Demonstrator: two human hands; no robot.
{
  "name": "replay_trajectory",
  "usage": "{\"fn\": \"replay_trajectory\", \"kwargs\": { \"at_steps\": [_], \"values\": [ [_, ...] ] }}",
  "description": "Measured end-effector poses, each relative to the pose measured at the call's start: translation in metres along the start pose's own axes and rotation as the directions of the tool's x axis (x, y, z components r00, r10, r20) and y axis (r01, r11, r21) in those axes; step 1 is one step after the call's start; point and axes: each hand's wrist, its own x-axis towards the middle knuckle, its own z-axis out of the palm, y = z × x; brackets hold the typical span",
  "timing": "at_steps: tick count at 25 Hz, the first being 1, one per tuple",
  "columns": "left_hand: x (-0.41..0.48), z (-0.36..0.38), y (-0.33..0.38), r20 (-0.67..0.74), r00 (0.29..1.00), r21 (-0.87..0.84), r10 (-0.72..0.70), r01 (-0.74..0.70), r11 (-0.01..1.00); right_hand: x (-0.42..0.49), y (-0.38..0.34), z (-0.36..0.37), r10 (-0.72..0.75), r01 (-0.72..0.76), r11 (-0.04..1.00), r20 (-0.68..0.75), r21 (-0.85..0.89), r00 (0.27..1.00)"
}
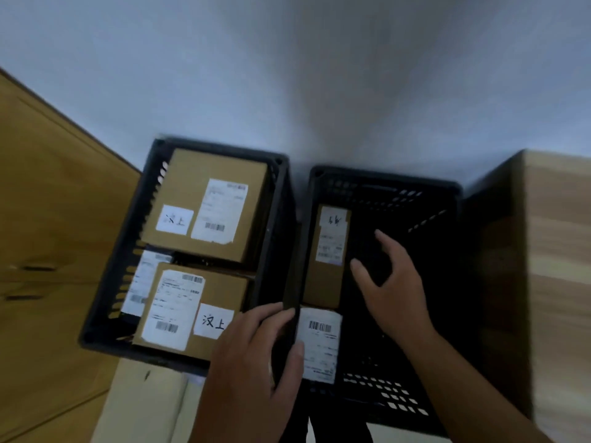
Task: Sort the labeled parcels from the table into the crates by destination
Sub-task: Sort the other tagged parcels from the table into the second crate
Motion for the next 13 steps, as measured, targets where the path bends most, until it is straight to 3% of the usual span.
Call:
{"fn": "replay_trajectory", "kwargs": {
  "at_steps": [3, 5, 8, 13],
  "values": [
    [-0.019, -0.037, 0.055, 0.012, 0.991, 0.054, 0.130, -0.130, 0.990, -0.068, -0.086, -0.084, -0.321, 0.309, 0.919, -0.011, -0.246, 0.947],
    [-0.034, -0.055, 0.080, 0.002, 0.973, 0.082, 0.229, -0.229, 0.970, -0.111, -0.120, -0.125, -0.398, 0.365, 0.852, -0.012, -0.376, 0.917],
    [-0.051, -0.065, 0.101, 0.005, 0.906, 0.147, 0.422, -0.418, 0.896, -0.171, -0.138, -0.164, -0.417, 0.335, 0.814, -0.077, -0.474, 0.906],
    [-0.067, -0.054, 0.134, 0.153, 0.755, 0.220, 0.638, -0.655, 0.723, -0.255, -0.127, -0.203, -0.329, 0.172, 0.874, -0.292, -0.455, 0.898]
  ]
}}
